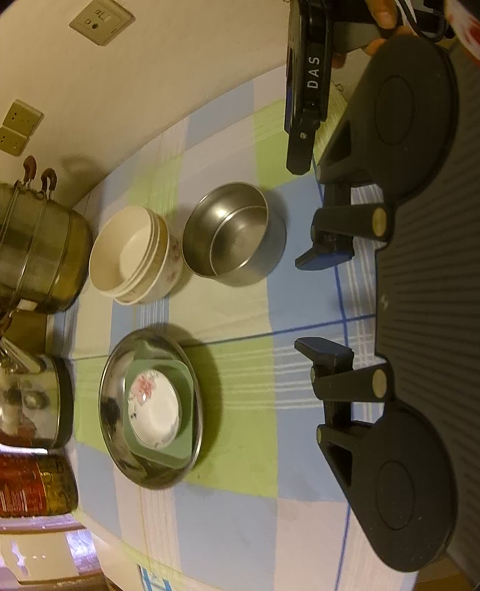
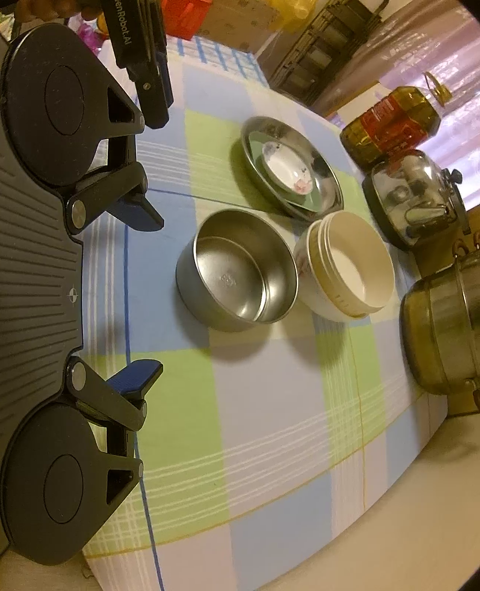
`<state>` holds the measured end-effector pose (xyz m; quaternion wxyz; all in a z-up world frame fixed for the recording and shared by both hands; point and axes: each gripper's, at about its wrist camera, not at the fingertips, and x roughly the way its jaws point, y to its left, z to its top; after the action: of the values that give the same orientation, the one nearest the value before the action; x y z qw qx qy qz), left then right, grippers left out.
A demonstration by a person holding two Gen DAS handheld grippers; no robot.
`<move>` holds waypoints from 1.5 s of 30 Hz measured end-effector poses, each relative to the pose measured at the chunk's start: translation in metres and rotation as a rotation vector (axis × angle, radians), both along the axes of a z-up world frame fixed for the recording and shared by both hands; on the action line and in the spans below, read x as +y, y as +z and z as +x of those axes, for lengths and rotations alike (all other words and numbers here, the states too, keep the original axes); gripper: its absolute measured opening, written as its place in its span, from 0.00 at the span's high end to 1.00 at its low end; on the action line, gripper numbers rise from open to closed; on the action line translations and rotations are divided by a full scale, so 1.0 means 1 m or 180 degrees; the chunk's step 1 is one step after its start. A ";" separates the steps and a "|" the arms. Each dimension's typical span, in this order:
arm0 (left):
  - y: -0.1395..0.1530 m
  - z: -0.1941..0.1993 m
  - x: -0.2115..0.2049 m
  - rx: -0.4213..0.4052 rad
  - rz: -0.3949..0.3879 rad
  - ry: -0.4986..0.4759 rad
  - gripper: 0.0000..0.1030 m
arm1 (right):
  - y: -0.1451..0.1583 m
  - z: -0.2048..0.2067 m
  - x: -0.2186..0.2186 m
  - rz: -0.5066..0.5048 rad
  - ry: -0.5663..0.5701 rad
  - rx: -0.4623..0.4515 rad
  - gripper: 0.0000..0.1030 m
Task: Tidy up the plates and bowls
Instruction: 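Move both open grippers toward the small steel bowl's rim, then close both grippers on the steel bowl's rim, then lift the steel bowl with both grippers over the stacked bowls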
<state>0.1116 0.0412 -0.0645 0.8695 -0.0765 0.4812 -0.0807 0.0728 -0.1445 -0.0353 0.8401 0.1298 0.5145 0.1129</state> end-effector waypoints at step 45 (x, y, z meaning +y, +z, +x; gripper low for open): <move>-0.054 0.101 -0.047 0.0020 0.0126 -0.0338 0.92 | -0.034 0.072 0.003 -0.0177 -0.0200 -0.0148 0.91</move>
<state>0.2123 -0.0060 -0.1182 0.8639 -0.0339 0.4888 -0.1170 0.1445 -0.1416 -0.0697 0.8582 0.1198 0.4934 0.0750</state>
